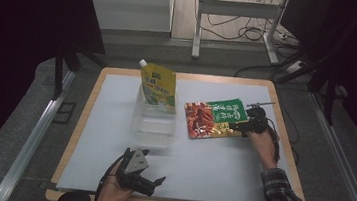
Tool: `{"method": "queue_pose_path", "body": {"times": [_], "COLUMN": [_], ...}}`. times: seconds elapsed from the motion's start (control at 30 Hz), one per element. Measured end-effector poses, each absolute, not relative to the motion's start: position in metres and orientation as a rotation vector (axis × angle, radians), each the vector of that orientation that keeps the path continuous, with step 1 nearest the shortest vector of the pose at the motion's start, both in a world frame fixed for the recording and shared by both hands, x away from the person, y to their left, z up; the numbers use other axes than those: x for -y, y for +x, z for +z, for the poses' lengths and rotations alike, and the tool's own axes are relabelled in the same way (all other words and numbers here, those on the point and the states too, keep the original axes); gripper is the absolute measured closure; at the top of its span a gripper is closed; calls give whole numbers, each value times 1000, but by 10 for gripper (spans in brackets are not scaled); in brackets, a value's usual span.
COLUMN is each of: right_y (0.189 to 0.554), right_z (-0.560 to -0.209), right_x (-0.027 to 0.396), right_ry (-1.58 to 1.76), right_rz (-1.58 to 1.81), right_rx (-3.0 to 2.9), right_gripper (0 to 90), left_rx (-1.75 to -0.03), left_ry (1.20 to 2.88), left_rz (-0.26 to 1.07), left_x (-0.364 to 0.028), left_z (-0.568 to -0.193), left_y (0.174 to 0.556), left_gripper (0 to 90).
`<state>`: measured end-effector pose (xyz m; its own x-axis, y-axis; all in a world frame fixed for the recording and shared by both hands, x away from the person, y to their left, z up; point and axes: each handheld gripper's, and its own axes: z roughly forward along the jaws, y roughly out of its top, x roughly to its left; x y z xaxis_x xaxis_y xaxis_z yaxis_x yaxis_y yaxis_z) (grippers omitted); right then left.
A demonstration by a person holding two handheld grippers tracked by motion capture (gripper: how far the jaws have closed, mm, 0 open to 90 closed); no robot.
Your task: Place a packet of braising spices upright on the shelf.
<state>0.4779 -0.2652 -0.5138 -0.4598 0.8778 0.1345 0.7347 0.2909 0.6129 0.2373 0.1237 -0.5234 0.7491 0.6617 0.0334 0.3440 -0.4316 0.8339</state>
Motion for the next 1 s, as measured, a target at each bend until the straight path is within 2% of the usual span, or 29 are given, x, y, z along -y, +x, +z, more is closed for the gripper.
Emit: {"method": "queue_pose_path", "body": {"times": [0.87, 0.93, 1.0], "right_y": [475, 474, 472], "right_z": [-506, -505, -503], "right_x": [256, 255, 255], "right_ry": [1411, 1421, 1414], "right_rz": [1136, 1114, 1096], "right_rx": [-2453, -2438, -2417], "right_gripper": [48, 104, 235], "left_rx": [-744, -744, -740], "left_ry": [2073, 2071, 2078], "left_rz": [455, 456, 457], "left_x": [-122, -122, -122], "left_z": [-524, -524, -524], "left_y": [238, 237, 237], "left_gripper": [0, 0, 0]}}
